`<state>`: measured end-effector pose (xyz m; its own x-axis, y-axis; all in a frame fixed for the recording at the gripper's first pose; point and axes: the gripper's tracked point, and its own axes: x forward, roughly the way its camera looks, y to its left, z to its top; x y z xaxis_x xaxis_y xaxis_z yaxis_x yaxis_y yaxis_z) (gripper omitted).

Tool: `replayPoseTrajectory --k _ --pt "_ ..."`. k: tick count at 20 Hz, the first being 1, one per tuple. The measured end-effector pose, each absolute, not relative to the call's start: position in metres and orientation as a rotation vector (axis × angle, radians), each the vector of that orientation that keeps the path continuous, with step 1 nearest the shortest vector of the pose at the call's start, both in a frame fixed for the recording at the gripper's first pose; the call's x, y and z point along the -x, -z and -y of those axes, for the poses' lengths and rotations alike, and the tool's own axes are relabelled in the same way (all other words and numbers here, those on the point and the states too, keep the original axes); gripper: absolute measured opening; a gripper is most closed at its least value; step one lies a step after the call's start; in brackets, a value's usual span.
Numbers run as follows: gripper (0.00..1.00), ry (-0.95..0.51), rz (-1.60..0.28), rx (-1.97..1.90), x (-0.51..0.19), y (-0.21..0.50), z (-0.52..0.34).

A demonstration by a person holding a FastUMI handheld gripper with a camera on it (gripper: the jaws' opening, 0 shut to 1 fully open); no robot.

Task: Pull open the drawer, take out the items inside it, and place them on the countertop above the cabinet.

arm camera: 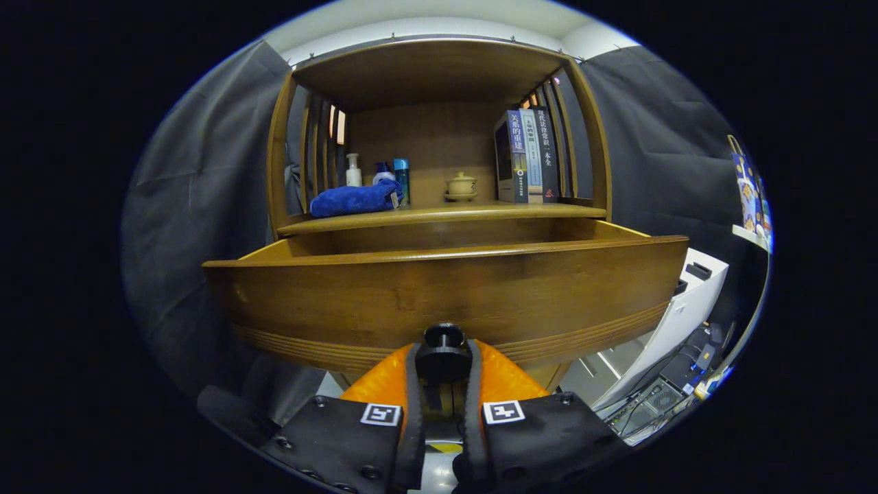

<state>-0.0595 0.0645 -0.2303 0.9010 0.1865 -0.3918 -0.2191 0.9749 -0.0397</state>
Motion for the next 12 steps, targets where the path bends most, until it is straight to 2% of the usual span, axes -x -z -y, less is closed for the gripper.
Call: replayPoseTrajectory --k 12 --pt "0.33 -0.210 -0.418 0.119 0.084 0.229 -0.060"
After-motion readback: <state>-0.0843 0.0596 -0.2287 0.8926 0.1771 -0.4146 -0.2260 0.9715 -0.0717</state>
